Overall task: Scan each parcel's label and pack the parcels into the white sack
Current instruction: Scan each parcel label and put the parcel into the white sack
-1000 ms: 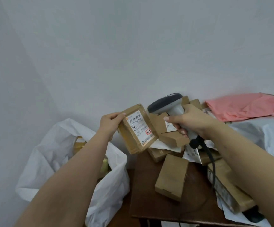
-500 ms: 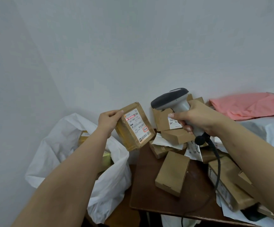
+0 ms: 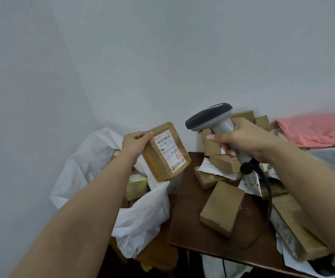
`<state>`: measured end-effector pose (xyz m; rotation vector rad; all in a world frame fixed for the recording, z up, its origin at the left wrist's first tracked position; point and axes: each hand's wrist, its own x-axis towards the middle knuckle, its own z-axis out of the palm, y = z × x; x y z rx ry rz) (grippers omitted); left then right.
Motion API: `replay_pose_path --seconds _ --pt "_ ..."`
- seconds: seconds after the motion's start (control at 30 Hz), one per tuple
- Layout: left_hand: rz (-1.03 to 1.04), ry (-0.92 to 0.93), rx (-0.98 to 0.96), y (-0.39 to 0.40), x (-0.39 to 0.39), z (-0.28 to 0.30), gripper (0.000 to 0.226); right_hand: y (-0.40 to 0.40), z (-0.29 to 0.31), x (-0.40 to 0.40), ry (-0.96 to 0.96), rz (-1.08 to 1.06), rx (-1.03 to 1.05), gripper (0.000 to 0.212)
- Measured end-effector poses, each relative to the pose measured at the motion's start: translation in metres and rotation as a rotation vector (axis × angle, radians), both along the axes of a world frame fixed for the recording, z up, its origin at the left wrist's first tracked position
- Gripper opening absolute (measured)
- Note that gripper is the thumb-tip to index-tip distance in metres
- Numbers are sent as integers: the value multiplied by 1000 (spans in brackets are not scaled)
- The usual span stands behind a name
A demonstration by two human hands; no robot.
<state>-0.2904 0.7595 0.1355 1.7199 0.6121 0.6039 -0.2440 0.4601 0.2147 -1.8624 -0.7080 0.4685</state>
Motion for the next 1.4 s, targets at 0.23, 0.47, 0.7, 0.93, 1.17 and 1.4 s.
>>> replay_pose_path --seconds 0.23,0.47,0.7,0.93,1.17,1.4 --pt "318 167 -12 67 -57 -20 63 47 -24 -6 143 26 -14 34" --pt "592 476 -144 139 -106 -60 97 91 -54 -3 269 52 -18 27" --pt "704 589 -40 149 -98 -86 73 115 -69 3 302 26 -88 30" --pt "394 669 96 155 -102 -150 59 151 -112 12 458 -105 -90 24" --pt "261 715 155 170 -117 -179 51 187 -158 16 529 -244 -145 27" --pt "404 678 148 202 -108 -180 52 243 -186 50 411 -322 -223 30"
